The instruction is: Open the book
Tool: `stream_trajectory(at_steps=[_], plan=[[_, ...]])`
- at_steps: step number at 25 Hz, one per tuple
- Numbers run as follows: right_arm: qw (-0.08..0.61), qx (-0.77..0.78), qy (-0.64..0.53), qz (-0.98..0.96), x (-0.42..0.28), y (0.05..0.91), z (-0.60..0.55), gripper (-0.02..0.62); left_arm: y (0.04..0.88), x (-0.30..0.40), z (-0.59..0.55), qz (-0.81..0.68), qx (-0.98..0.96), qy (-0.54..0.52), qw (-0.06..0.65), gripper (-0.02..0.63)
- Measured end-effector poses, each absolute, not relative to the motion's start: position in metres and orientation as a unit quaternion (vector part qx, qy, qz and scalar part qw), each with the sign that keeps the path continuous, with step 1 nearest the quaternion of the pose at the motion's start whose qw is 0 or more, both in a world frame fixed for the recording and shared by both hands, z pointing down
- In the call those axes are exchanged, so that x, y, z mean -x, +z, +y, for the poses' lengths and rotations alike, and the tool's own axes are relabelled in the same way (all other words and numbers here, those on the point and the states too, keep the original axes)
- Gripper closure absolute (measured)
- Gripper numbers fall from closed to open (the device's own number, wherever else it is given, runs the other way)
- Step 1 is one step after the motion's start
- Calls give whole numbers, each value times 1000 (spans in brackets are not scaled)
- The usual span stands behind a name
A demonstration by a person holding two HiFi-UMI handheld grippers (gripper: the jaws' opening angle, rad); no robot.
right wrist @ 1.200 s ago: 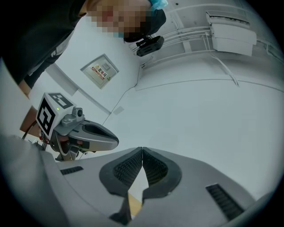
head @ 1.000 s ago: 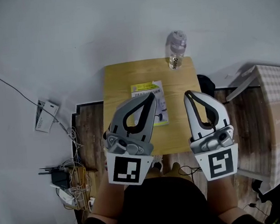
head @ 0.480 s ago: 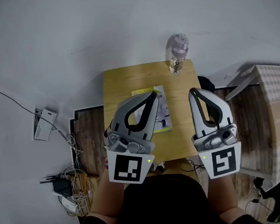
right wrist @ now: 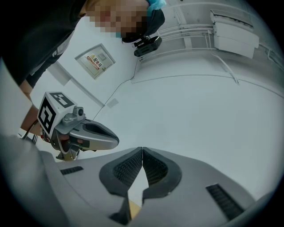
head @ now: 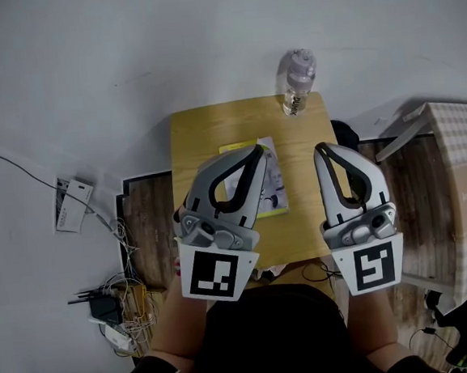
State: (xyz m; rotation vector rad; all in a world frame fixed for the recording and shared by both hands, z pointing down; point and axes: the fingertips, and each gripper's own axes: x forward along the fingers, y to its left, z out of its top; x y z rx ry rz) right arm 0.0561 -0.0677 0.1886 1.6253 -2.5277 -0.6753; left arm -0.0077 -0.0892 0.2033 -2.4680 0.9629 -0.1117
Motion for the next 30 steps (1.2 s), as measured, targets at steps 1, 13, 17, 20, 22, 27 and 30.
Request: stream_trajectory(at_steps=[1,13,17,20,22,27,30], plan=[[32,-526,-217,-822,-57,191,-69,566,205,7,-90,352,903,-43,242,601],[37,-522,-202,-828,-66,204,-90,566,234,-6,-110,346,909,-80,216,601],[46,-522,-198,-829,-68,212,-94,566,264,-11,-118,340,916,-125,175,601],[51,-525,-195,-827,-73,216,-97,566,289,-17,-120,325,918,-166,152,601],[52,-527,-191,-826,-76,219,-99,566,303,-23,-120,312,919,-192,149,601],[56,-530,-183,-826,-83,226,-97,566,339,-39,-111,265,923,-250,122,601],[63,-529,-181,-827,-87,230,-98,566,355,-45,-109,251,925,-267,99,600]])
